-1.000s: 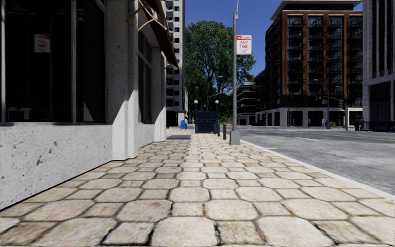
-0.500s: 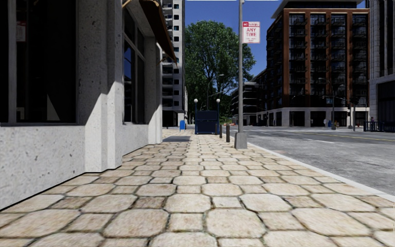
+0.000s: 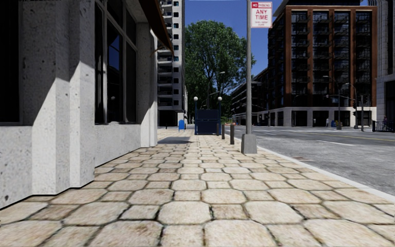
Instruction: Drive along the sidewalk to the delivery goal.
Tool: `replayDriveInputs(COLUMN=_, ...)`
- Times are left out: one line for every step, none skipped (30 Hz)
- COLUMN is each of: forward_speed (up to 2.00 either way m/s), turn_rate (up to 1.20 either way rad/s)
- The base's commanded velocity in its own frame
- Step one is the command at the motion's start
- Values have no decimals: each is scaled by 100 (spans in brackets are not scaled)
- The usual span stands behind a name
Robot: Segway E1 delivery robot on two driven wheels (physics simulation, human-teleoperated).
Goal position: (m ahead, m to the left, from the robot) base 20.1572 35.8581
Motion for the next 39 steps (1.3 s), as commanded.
replayDriveInputs(forward_speed=200, turn_rate=0)
replayDriveInputs(forward_speed=200, turn_rate=0)
replayDriveInputs(forward_speed=200, turn_rate=0)
replayDriveInputs(forward_speed=200, turn_rate=0)
replayDriveInputs(forward_speed=200, turn_rate=0)
replayDriveInputs(forward_speed=200, turn_rate=0)
replayDriveInputs(forward_speed=200, turn_rate=0)
replayDriveInputs(forward_speed=200, turn_rate=0)
replayDriveInputs(forward_speed=200, turn_rate=0)
replayDriveInputs(forward_speed=200, turn_rate=0)
replayDriveInputs(forward_speed=200, turn_rate=0)
replayDriveInputs(forward_speed=200, turn_rate=0)
replayDriveInputs(forward_speed=200, turn_rate=0)
replayDriveInputs(forward_speed=200, turn_rate=0)
replayDriveInputs(forward_speed=200, turn_rate=0)
replayDriveInputs(forward_speed=200, turn_rate=0)
replayDriveInputs(forward_speed=200, turn_rate=0)
replayDriveInputs(forward_speed=200, turn_rate=0)
replayDriveInputs(forward_speed=200, turn_rate=0)
replayDriveInputs(forward_speed=200, turn_rate=0)
replayDriveInputs(forward_speed=200, turn_rate=0)
replayDriveInputs(forward_speed=200, turn_rate=0)
replayDriveInputs(forward_speed=200, turn_rate=0)
replayDriveInputs(forward_speed=200, turn_rate=0)
replayDriveInputs(forward_speed=200, turn_rate=0)
replayDriveInputs(forward_speed=200, turn_rate=0)
replayDriveInputs(forward_speed=200, turn_rate=0)
replayDriveInputs(forward_speed=200, turn_rate=0)
replayDriveInputs(forward_speed=200, turn_rate=0)
replayDriveInputs(forward_speed=200, turn_rate=0)
replayDriveInputs(forward_speed=200, turn_rate=0)
replayDriveInputs(forward_speed=200, turn_rate=0)
replayDriveInputs(forward_speed=200, turn_rate=0)
replayDriveInputs(forward_speed=200, turn_rate=0)
replayDriveInputs(forward_speed=200, turn_rate=0)
replayDriveInputs(forward_speed=200, turn_rate=0)
replayDriveInputs(forward_speed=200, turn_rate=0)
replayDriveInputs(forward_speed=200, turn_rate=0)
replayDriveInputs(forward_speed=200, turn_rate=0)
